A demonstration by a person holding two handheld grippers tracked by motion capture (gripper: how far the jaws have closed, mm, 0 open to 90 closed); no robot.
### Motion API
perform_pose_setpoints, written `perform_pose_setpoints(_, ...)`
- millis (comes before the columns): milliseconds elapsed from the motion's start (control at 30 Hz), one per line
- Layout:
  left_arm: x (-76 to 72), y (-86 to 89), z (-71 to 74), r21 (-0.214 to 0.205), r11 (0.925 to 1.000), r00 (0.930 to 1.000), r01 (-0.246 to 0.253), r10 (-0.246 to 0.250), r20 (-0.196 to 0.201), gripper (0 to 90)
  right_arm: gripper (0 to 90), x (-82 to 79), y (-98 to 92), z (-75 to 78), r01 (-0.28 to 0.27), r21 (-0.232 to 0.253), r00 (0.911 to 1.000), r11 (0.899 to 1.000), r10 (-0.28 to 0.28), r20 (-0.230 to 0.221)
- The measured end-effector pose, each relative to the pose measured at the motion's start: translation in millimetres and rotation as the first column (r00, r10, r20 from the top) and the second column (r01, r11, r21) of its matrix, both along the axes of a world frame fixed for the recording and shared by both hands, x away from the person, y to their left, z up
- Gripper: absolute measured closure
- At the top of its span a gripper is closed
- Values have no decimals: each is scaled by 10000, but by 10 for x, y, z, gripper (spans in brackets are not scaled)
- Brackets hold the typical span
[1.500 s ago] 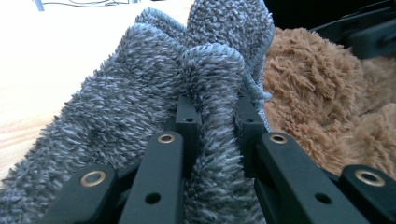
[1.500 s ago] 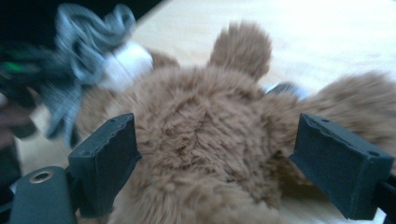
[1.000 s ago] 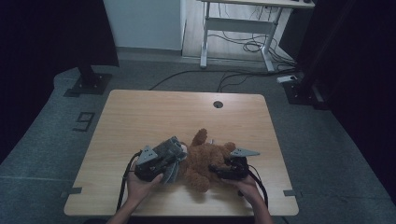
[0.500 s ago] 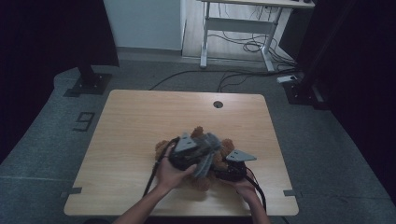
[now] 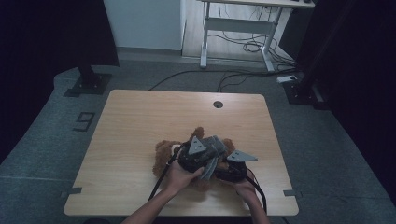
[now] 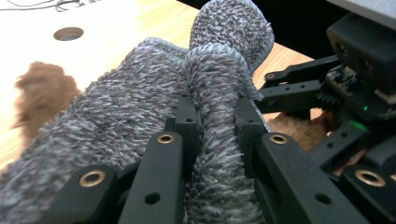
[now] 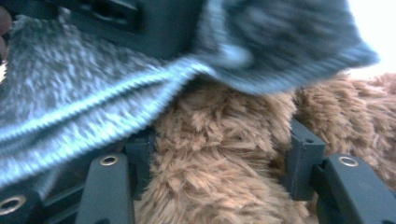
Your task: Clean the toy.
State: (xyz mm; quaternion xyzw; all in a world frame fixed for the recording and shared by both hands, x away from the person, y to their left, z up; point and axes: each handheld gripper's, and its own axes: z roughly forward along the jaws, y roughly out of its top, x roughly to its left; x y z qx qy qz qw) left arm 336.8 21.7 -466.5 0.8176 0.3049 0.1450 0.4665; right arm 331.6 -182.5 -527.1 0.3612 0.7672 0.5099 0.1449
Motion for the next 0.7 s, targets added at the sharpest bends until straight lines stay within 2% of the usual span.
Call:
perform_pose_setpoints(100, -29, 61, -16, 395, 9987, 9982, -330, 310, 507, 765, 428, 14, -6, -10, 192, 159, 9997, 9997, -189, -185)
perform_pose_setpoints(300, -18, 309, -22, 517, 9949, 9941, -868, 831, 692, 765, 431, 23, -19, -21, 293, 286, 9993, 9992, -286, -252)
perform_pose_setpoints(367, -58, 414, -19, 625, 9929, 9906, -1015, 951, 981, 766, 430, 20, -21, -23, 260, 304, 9994, 9992, -252, -245)
perform_pose_setpoints(533, -198, 595, 52, 375, 9916, 9807, -1235, 1161, 1575, 768, 431, 10, -13, -27, 255, 338, 9995, 9991, -248, -209)
perform_pose_setpoints(700, -208, 795, 78, -427, 9917, 9847, -1217, 1260, 1204, 768, 430, -2, -17, -37, 271, 392, 9995, 9989, -264, -171)
